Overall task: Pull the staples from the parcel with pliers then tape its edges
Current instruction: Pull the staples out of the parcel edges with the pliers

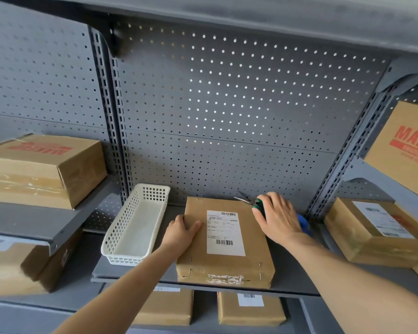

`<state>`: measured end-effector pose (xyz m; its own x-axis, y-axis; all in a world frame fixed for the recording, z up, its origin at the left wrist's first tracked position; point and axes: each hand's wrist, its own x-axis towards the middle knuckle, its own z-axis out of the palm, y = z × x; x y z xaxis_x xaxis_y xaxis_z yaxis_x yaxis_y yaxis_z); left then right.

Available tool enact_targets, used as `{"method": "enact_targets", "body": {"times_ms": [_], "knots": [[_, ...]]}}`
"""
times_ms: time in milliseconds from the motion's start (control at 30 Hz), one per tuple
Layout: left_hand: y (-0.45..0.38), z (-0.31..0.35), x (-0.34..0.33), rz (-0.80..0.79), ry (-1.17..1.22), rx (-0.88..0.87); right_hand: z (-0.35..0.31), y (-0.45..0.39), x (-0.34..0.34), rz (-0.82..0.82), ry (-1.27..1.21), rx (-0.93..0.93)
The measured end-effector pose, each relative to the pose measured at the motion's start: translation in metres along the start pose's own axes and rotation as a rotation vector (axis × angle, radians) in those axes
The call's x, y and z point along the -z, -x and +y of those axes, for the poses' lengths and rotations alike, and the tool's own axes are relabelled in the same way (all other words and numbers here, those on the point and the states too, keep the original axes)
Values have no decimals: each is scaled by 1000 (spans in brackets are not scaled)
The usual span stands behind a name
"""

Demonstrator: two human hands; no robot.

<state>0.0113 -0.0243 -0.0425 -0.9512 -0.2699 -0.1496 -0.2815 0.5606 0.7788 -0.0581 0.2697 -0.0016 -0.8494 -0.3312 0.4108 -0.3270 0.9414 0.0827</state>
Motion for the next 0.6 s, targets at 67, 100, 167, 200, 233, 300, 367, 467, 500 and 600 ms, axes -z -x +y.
{"method": "enact_targets", "body": {"times_ms": [67, 100, 167, 200, 233, 300, 367, 467, 500, 600], "knots": [[-2, -3, -1, 2, 33, 7, -12, -9, 0, -21, -25, 14], [-3, -5, -1, 1, 58, 14, -18, -12, 0, -31, -35, 22], [-5, -7, -1, 2, 106, 28, -27, -17, -1, -48, -54, 32], [-5, -8, -2, 4, 128, 37, -31, -20, -1, -56, -63, 32], [-6, -9, -2, 3, 149, 47, -34, -22, -2, -65, -75, 29], [-7, -11, -3, -1, 175, 52, -41, -26, -3, -82, -90, 31], [-8, -12, -4, -3, 183, 46, -46, -30, -5, -104, -83, 44], [-10, -15, -6, -4, 216, 50, -56, -36, -8, -127, -73, 69], [-11, -16, -6, -2, 227, 53, -59, -37, -10, -132, -67, 79], [-12, -18, -8, -3, 243, 50, -67, -41, -15, -158, -39, 104]]}}
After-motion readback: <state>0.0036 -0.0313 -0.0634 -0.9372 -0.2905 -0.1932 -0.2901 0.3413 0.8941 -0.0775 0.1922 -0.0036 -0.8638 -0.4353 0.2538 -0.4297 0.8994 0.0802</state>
